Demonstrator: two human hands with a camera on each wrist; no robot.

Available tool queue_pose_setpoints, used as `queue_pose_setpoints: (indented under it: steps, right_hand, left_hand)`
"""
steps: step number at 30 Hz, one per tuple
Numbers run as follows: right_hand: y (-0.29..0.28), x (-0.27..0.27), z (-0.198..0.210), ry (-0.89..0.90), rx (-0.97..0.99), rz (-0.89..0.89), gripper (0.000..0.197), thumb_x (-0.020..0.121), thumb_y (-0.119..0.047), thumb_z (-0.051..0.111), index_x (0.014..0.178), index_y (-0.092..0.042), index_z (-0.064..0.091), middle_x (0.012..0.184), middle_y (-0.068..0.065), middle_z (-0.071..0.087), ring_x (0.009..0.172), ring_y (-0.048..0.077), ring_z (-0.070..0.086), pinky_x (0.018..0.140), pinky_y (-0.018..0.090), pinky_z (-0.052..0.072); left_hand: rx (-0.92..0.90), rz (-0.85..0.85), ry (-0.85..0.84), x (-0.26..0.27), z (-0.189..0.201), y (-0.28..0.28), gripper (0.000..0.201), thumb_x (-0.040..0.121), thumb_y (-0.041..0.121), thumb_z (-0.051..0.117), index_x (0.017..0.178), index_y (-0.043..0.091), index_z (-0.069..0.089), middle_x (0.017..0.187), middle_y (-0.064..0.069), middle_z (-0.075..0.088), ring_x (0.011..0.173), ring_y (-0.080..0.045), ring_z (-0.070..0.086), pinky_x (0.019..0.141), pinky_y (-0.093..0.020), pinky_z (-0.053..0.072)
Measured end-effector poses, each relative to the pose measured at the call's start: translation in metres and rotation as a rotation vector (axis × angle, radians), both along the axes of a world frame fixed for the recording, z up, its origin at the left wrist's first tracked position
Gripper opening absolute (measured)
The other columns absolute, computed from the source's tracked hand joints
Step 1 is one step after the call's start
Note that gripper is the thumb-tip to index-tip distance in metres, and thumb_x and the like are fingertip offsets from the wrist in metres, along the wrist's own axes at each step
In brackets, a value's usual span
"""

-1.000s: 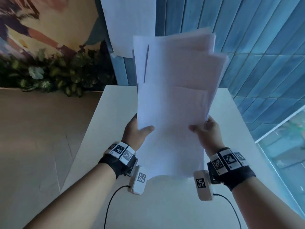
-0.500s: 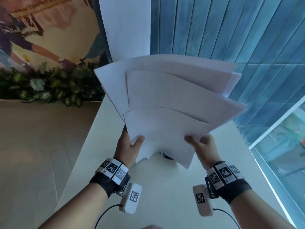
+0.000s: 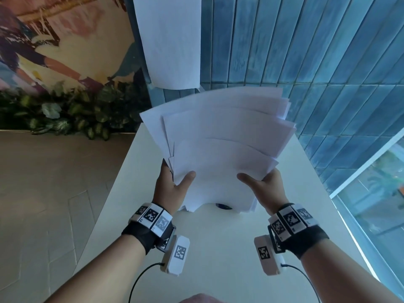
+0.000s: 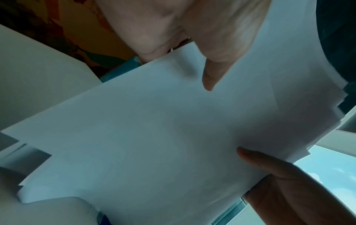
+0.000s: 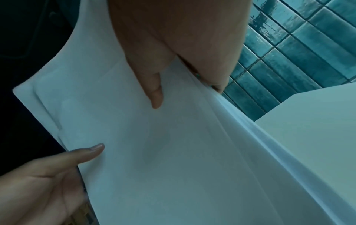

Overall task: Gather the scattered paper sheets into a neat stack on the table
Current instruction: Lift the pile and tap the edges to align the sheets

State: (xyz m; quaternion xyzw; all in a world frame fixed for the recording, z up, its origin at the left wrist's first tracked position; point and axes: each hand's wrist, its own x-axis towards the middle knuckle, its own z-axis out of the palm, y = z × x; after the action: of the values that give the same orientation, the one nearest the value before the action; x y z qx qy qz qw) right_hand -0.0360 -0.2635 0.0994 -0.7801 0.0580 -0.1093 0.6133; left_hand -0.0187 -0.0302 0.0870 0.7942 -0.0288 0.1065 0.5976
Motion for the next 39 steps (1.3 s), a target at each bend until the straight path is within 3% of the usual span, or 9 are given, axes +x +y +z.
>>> queue_pose_setpoints:
  steps: [3, 7, 12, 15, 17, 23, 28, 34, 39]
  right_hand:
    - [-0.001, 0.003, 0.0, 0.004, 0.039, -0.011, 0.05, 0.067, -0.014, 0.081, 0.113, -0.014, 0.062, 0.104, 0.002, 0.073, 0.096, 0.017, 0.07, 0.084, 0.036, 0.057]
    - [-0.002, 0.006, 0.005, -0.031, 0.055, -0.034, 0.053, 0.067, -0.008, 0.081, 0.112, -0.019, 0.056, 0.102, -0.002, 0.067, 0.096, 0.017, 0.066, 0.082, 0.036, 0.056]
    - [-0.004, 0.009, -0.004, -0.014, 0.019, -0.057, 0.068, 0.062, -0.025, 0.082, 0.121, -0.021, 0.048, 0.116, 0.002, 0.064, 0.109, 0.023, 0.062, 0.092, 0.042, 0.053]
    - [-0.002, 0.008, -0.012, -0.009, 0.063, -0.083, 0.053, 0.067, -0.014, 0.082, 0.112, -0.022, 0.055, 0.103, -0.001, 0.068, 0.096, 0.017, 0.066, 0.079, 0.031, 0.054]
    - [0.001, 0.008, -0.015, -0.013, 0.084, -0.098, 0.033, 0.072, -0.007, 0.079, 0.094, -0.023, 0.061, 0.088, -0.005, 0.069, 0.081, 0.012, 0.067, 0.066, 0.022, 0.053]
    - [0.009, 0.015, -0.006, -0.083, 0.102, -0.104, 0.031, 0.076, -0.004, 0.075, 0.084, -0.031, 0.06, 0.083, -0.009, 0.068, 0.07, -0.002, 0.064, 0.066, 0.021, 0.052]
    - [0.001, 0.012, -0.011, -0.058, 0.115, -0.117, 0.056, 0.068, -0.011, 0.083, 0.11, -0.023, 0.047, 0.111, 0.005, 0.06, 0.102, 0.02, 0.062, 0.086, 0.037, 0.055]
    - [-0.003, 0.01, -0.006, -0.077, 0.144, -0.1, 0.046, 0.068, -0.005, 0.082, 0.098, -0.025, 0.055, 0.104, 0.01, 0.067, 0.094, 0.025, 0.068, 0.083, 0.044, 0.058]
    - [-0.004, 0.015, 0.007, -0.118, 0.094, -0.112, 0.028, 0.068, -0.014, 0.081, 0.085, -0.016, 0.059, 0.089, 0.016, 0.069, 0.084, 0.035, 0.066, 0.076, 0.05, 0.054]
  left_hand:
    - [-0.01, 0.009, -0.009, 0.001, -0.001, 0.001, 0.065, 0.073, 0.026, 0.075, 0.127, 0.019, 0.041, 0.123, 0.005, 0.06, 0.113, -0.005, 0.058, 0.096, -0.022, 0.045]
    - [-0.008, 0.032, -0.048, 0.005, 0.003, -0.003, 0.064, 0.073, 0.008, 0.076, 0.117, 0.025, 0.033, 0.105, 0.016, 0.053, 0.092, 0.014, 0.056, 0.076, -0.005, 0.046]
    - [0.01, 0.009, -0.079, 0.01, -0.001, -0.007, 0.071, 0.071, 0.005, 0.075, 0.123, 0.024, 0.03, 0.123, -0.001, 0.049, 0.11, -0.015, 0.054, 0.096, -0.025, 0.045]
    - [0.004, -0.013, -0.018, 0.011, -0.009, -0.01, 0.069, 0.075, 0.005, 0.072, 0.126, 0.022, 0.029, 0.115, 0.008, 0.051, 0.101, 0.003, 0.056, 0.087, -0.007, 0.042]
    - [-0.001, -0.012, 0.013, 0.013, -0.013, -0.012, 0.061, 0.081, 0.004, 0.067, 0.129, 0.017, 0.032, 0.112, 0.007, 0.054, 0.096, -0.004, 0.058, 0.081, -0.002, 0.042]
    - [-0.061, 0.051, -0.012, 0.014, -0.003, -0.015, 0.039, 0.085, 0.007, 0.062, 0.116, 0.02, 0.042, 0.104, 0.009, 0.059, 0.097, -0.011, 0.06, 0.085, -0.025, 0.046]
    - [-0.055, 0.038, -0.012, 0.009, -0.006, -0.006, 0.067, 0.068, 0.011, 0.075, 0.12, 0.027, 0.036, 0.101, 0.007, 0.05, 0.085, -0.005, 0.053, 0.085, -0.033, 0.048]
    - [-0.103, -0.004, -0.049, 0.011, 0.007, -0.008, 0.072, 0.066, 0.006, 0.07, 0.122, 0.038, 0.036, 0.127, -0.005, 0.055, 0.114, -0.018, 0.057, 0.101, -0.044, 0.046]
    - [-0.055, -0.005, -0.093, 0.016, 0.012, -0.022, 0.062, 0.076, 0.004, 0.068, 0.126, 0.02, 0.035, 0.126, 0.01, 0.049, 0.119, 0.005, 0.046, 0.103, -0.013, 0.036]
